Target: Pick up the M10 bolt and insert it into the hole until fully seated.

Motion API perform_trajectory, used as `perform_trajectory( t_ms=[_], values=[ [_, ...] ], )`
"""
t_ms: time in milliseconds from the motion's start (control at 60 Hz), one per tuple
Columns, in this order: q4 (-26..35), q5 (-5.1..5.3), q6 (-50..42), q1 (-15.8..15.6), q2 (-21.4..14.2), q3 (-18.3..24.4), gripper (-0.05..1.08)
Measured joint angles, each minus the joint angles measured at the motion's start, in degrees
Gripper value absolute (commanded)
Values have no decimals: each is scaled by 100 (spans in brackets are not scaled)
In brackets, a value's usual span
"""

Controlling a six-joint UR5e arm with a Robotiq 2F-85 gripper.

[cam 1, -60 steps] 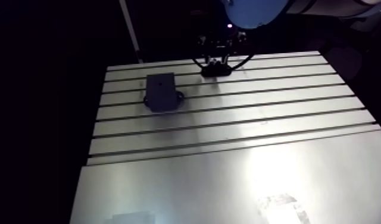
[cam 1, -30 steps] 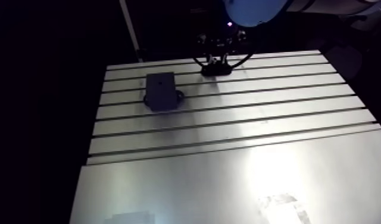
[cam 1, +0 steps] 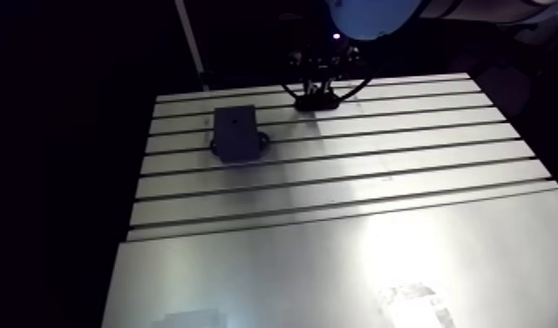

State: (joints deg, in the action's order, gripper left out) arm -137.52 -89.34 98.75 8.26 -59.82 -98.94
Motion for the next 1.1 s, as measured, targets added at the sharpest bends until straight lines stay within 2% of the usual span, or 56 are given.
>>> perform_trajectory(
  t_ms=[500, 917, 1100],
  values=[
    [-7, 67, -37, -2, -6, 0, 69],
    [-6, 79, -40, 0, -1, 9, 72],
    [-2, 79, -36, 1, -2, 10, 77]
  ],
)
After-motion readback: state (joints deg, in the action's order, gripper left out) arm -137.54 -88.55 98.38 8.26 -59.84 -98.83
